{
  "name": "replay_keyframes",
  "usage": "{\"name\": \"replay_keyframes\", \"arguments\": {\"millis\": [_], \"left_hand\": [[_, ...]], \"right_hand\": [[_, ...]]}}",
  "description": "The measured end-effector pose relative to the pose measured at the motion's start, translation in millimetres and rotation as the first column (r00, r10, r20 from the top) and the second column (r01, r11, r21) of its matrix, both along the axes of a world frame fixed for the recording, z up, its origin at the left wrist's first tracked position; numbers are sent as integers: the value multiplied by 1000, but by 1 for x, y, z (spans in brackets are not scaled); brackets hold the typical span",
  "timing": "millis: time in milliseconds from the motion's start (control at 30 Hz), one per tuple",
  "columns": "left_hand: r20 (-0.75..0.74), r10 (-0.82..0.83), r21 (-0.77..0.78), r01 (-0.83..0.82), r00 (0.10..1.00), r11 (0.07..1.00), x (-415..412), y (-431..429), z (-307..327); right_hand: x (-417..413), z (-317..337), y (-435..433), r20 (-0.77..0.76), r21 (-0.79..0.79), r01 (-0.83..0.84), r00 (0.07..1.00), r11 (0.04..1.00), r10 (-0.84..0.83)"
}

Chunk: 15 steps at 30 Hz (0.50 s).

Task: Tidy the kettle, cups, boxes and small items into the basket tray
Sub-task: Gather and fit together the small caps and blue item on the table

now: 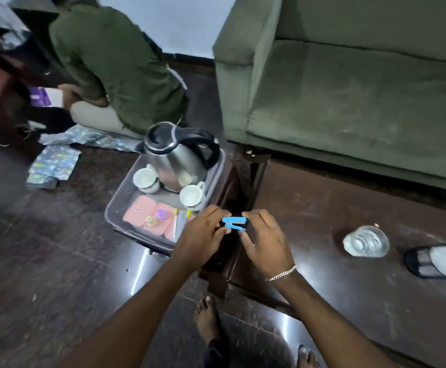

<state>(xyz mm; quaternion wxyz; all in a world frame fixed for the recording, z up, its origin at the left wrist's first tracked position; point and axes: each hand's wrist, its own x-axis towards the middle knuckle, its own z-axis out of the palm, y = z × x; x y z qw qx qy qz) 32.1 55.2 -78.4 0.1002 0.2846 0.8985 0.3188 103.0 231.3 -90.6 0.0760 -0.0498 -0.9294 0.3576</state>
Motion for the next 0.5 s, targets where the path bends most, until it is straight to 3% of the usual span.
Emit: {"name": "replay_keyframes", "arguments": {"millis": [167, 500], "left_hand": [[-45, 147, 13, -146, 988, 989, -23, -82, 10], [-94, 393, -111, -402, 915, 909, -60, -190, -26]], "right_hand": [[-50, 12, -74, -19, 3, -141, 990, 990, 141], [-141, 2, -186, 183, 192, -321, 940, 928, 287]]}}
